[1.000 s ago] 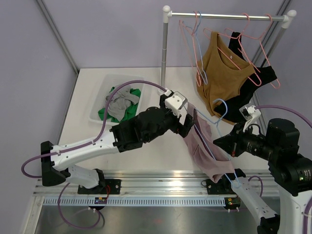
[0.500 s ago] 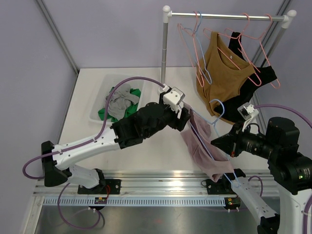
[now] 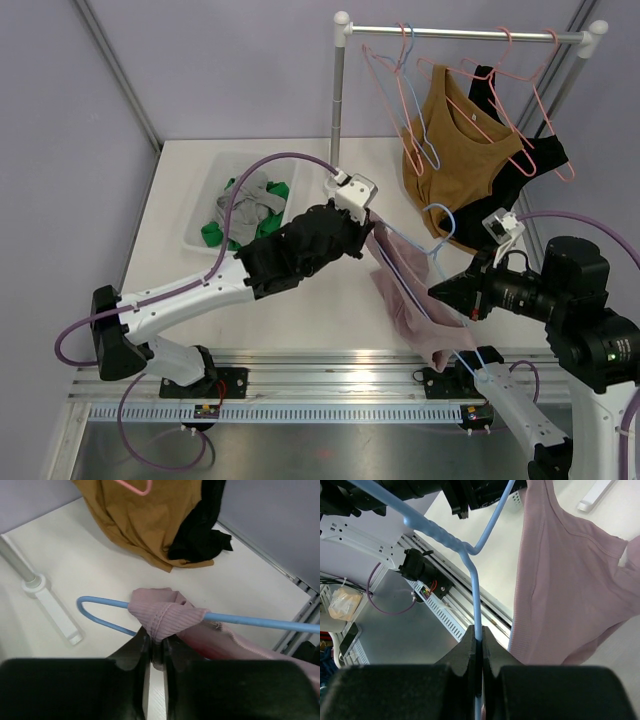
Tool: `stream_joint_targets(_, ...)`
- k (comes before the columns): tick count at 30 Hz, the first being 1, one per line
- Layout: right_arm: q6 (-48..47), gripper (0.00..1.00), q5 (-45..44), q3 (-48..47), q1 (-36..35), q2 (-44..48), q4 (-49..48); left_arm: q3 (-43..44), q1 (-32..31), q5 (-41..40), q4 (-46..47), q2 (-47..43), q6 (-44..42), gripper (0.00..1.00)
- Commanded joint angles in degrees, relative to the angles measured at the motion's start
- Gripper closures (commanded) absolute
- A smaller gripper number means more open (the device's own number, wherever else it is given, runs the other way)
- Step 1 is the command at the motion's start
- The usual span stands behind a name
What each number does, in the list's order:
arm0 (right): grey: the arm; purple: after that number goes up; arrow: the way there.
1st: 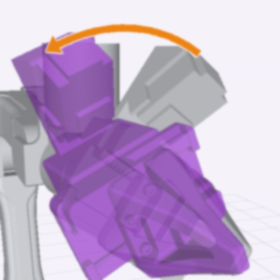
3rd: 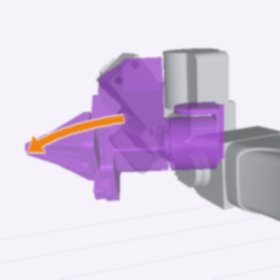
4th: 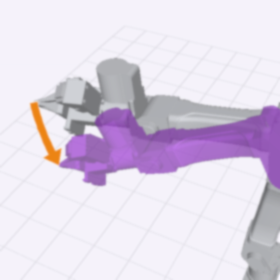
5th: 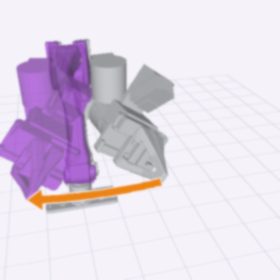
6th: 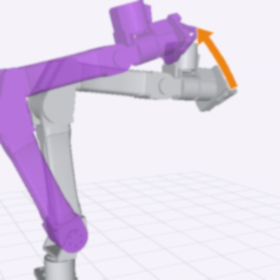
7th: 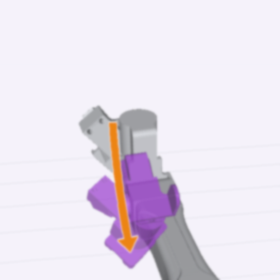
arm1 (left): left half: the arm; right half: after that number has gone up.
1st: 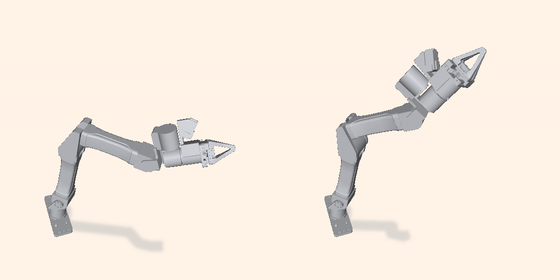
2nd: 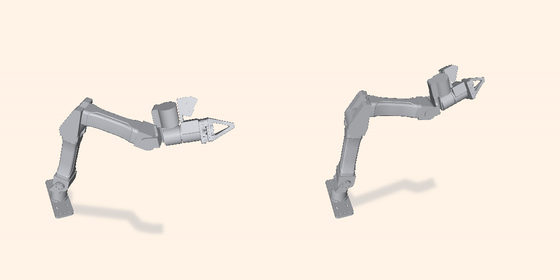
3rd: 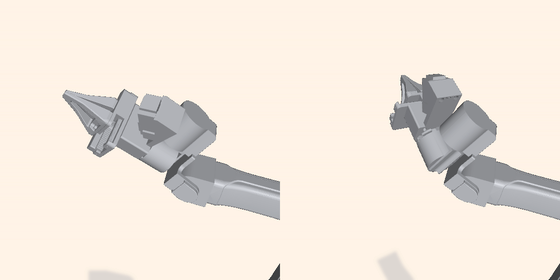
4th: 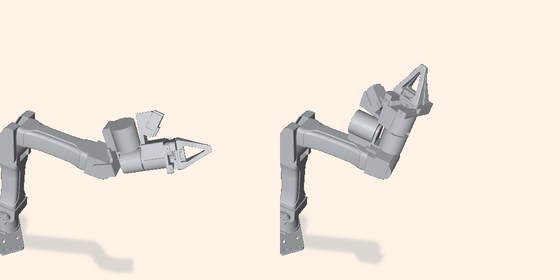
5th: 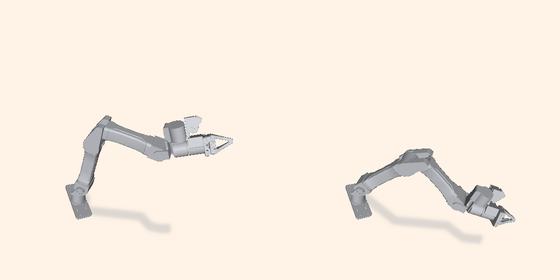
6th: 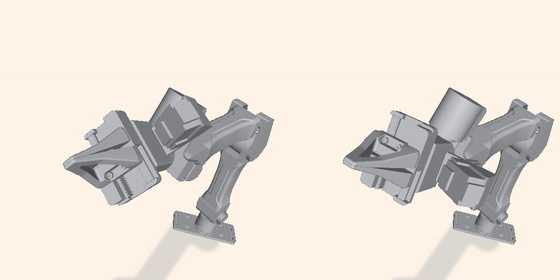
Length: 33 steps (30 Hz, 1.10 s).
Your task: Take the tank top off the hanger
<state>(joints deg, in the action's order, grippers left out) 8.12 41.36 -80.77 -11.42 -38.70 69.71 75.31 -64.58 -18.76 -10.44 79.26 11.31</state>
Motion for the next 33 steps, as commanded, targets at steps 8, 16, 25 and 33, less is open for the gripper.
stream_joint_targets(8,-0.3,1.0,7.57,1.76,-0.88,-3.22,-5.63,-3.67,13.15,-9.1,-6.96,-10.08,8.46,1.0)
stream_joint_targets(16,0.58,1.0,16.63,4.66,-1.94,-3.93,-11.78,-4.38,25.63,-3.04,-12.84,-11.77,12.32,1.0)
stream_joint_targets(25,6.89,1.0,13.06,10.45,-2.03,-0.34,-30.62,-10.17,27.66,18.47,-7.78,-15.09,11.1,1.0)
stream_joint_targets(33,33.15,1.0,-0.56,40.31,-2.03,9.25,-95.3,-20.9,15.48,32.3,0.94,-19.32,13.21,1.0)
